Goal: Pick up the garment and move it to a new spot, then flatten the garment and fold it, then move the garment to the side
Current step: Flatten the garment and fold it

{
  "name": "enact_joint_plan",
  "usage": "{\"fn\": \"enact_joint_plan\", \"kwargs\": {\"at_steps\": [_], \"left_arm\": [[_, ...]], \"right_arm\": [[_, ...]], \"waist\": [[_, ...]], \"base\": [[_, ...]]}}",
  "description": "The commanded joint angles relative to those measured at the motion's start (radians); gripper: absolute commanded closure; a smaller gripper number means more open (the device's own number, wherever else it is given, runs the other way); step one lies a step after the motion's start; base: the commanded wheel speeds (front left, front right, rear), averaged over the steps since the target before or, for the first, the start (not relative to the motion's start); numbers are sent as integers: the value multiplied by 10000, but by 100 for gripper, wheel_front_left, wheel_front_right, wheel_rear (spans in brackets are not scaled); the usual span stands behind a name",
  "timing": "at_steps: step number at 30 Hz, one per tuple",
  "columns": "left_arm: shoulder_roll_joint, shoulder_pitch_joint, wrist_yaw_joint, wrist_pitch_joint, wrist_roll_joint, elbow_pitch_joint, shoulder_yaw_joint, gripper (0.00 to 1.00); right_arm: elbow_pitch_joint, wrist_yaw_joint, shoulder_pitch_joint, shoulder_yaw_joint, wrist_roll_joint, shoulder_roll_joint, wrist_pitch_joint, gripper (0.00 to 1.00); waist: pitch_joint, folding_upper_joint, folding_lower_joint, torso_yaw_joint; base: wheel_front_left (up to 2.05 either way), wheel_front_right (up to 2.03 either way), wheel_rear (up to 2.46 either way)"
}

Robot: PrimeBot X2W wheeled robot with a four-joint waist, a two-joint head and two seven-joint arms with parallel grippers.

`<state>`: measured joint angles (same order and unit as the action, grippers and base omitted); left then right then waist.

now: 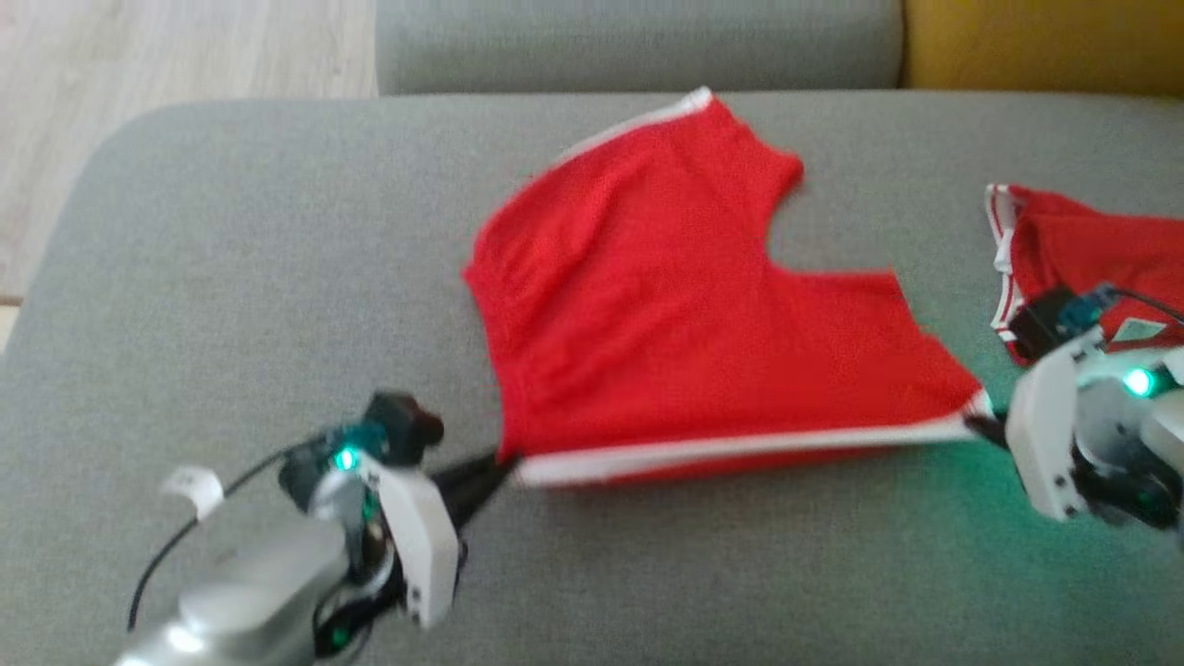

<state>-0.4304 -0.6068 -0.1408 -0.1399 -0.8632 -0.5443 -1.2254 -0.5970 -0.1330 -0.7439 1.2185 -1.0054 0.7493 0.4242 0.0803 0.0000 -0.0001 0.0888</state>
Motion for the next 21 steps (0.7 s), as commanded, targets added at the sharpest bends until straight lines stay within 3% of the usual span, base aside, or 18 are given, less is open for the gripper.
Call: {"fn": "enact_joint_plan", "kwargs": {"at_steps": [1,9,14,21], "left_arm": [[-915,-58,102,221,-300,397,298,100],[-2318,1004,217,1399,-1229,3079,0,100],[-2704,1157,612,1732,-1203,4140,-22,100],[-2728,625,1072,1597,-1087,4731,432,100]], "right_arm": [[72,23,287,17,-311,1021,443,100],[1159,23,1032,205,-1419,2203,2118,100],[1812,23,972,-94,-1658,2740,2531,100],[1636,23,204,-1239,-1486,2391,2229,100]], "waist": [[-270,0,1,-7],[-804,0,1,8],[-836,0,1,95],[-485,0,1,479]], "base": [[0,0,0],[0,0,0],[0,0,0],[0,0,0]]}}
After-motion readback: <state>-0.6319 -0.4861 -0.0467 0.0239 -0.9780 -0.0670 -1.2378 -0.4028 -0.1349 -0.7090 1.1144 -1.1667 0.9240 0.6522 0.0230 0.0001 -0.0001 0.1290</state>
